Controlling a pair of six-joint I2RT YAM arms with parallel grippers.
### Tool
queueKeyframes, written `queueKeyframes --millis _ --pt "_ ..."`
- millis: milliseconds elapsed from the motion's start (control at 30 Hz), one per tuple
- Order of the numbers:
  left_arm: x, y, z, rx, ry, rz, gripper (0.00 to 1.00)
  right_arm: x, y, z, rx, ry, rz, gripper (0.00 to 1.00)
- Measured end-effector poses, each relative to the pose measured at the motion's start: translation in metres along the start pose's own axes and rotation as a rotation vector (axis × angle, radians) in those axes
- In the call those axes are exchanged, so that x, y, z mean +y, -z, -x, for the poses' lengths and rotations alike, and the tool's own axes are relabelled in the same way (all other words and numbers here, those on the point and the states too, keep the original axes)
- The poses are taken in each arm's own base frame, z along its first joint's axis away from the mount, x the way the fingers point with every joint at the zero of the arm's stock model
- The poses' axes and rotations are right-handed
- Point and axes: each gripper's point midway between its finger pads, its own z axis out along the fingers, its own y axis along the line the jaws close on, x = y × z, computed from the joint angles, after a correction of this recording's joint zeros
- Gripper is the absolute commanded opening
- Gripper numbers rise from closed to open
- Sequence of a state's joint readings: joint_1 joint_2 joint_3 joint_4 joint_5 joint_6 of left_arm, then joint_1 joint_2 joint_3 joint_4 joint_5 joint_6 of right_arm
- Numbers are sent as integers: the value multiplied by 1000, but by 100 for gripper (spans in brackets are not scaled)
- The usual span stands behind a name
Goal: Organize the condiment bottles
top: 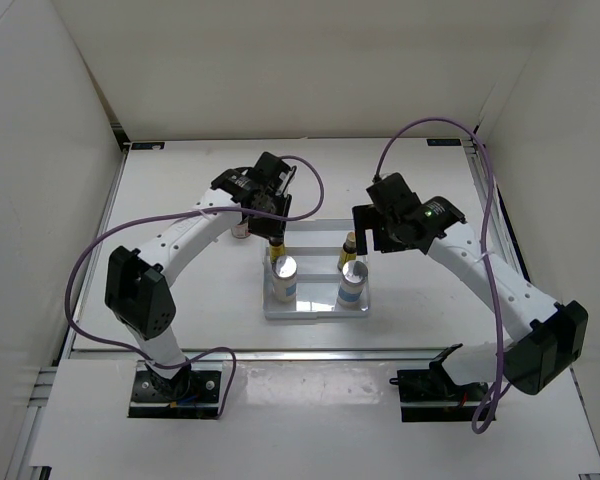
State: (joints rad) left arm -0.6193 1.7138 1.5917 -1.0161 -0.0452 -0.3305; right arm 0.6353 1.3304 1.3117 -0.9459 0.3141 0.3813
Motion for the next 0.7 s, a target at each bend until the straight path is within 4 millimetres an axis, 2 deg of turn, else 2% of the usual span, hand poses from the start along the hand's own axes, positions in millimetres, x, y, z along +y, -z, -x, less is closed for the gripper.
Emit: queueKeyframes --millis 33,133,167,333,367,467,600,700 --pt "0 0 0 1 -1 0 23 0 0 -1 3 1 -2 99" --pt "0 -2 -2 5 1 1 34 0 0 -1 2 -1 -2 99" --pt "1 -3 -3 8 2 2 44 0 0 -1 2 -2 -2 99" --pt "0 -10 -5 24 5 3 65 -1 0 -1 0 -2 -3 99" --pt "0 -12 -5 25 7 2 75 -1 0 -1 0 -2 -4 99" --pt "-2 -14 -5 26 10 -5 89 -2 0 0 -2 -1 -10 99" --pt "-3 -15 -4 25 9 -8 99 -5 0 0 -5 0 -27 99" --pt "-2 -15 -4 24 10 -6 100 -9 2 1 -5 -2 -44 99"
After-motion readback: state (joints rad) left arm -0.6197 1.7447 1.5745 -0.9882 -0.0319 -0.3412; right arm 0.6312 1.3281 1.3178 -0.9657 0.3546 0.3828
